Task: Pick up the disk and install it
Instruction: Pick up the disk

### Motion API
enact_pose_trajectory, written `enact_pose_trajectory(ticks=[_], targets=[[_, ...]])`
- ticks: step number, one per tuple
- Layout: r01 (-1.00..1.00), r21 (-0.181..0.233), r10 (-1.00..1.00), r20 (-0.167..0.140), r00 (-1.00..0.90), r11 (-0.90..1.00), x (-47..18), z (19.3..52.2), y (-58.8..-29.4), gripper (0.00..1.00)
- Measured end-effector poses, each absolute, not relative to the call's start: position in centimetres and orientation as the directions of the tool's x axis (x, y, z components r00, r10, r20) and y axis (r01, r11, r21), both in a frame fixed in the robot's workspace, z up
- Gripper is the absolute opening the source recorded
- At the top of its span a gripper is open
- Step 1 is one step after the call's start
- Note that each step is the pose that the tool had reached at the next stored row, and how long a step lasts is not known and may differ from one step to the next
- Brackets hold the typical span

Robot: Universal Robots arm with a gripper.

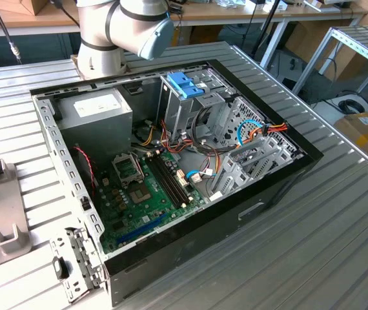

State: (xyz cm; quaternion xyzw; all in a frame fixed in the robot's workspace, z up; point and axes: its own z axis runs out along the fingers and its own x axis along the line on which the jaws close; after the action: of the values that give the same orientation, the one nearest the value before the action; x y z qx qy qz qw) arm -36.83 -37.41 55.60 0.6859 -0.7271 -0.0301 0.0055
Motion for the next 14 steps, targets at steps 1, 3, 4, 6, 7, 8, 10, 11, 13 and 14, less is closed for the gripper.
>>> enact_pose_trajectory(ticks=[1, 3, 4, 6, 7, 8, 10, 11, 13, 14], targets=[[-0.997, 0.051, -0.998, -0.033, -0.059, 0.057, -36.7, 55.6, -37.4, 0.37], [-0.997, 0.051, -0.998, -0.033, -0.059, 0.057, -36.5, 55.6, -37.4, 0.37], [-0.997, 0.051, -0.998, -0.033, -0.059, 0.057, -36.3, 55.6, -37.4, 0.37], [-0.997, 0.051, -0.998, -0.033, -0.059, 0.057, -36.1, 55.6, -37.4, 0.37], [-0.997, 0.051, -0.998, -0.033, -0.059, 0.057, -36.0, 55.6, -37.4, 0.37], [-0.997, 0.051, -0.998, -0.033, -0.059, 0.057, -35.9, 55.6, -37.4, 0.37], [-0.997, 0.051, -0.998, -0.032, -0.059, 0.057, -35.6, 55.6, -37.4, 0.37], [-0.997, 0.051, -0.998, -0.032, -0.059, 0.057, -35.2, 55.6, -37.4, 0.37], [-0.997, 0.051, -0.998, -0.029, -0.059, 0.058, -32.9, 55.5, -37.4, 0.37], [-0.997, 0.051, -0.998, -0.028, -0.059, 0.058, -32.0, 55.5, -37.4, 0.37]])
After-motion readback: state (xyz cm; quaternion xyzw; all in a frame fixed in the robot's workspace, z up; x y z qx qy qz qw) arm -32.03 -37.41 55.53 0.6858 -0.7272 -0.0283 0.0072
